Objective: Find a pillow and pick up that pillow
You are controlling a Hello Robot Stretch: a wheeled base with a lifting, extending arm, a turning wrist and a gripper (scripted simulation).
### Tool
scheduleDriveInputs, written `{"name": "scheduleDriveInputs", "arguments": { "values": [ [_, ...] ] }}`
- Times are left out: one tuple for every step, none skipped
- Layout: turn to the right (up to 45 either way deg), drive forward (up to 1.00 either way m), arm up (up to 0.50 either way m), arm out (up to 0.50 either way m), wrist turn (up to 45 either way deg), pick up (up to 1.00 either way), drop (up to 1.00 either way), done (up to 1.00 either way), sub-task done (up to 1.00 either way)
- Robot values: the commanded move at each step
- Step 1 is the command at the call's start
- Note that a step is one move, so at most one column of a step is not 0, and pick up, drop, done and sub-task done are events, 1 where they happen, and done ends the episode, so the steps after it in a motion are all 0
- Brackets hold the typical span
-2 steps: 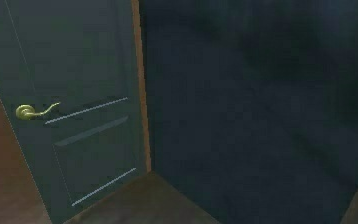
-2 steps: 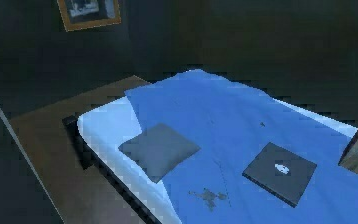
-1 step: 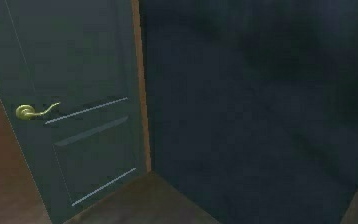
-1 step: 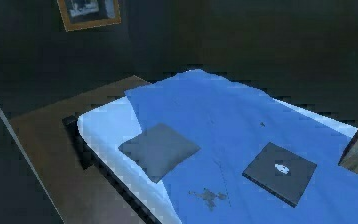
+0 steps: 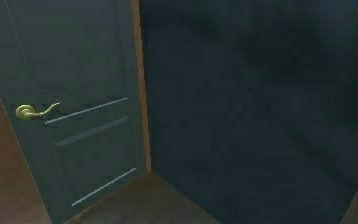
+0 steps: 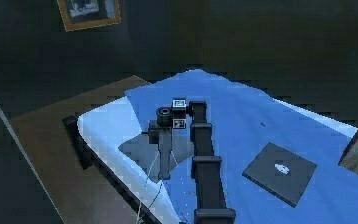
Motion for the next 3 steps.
{"name": "scheduleDriveInputs", "arguments": {
  "values": [
    [0.0, 0.00, 0.00, 0.00, 45.0, 0.00, 0.00, 0.00, 0.00],
    [0.0, 0.00, 0.00, 0.00, 45.0, 0.00, 0.00, 0.00, 0.00],
    [0.0, 0.00, 0.00, 0.00, 45.0, 0.00, 0.00, 0.00, 0.00]
  ]
}}
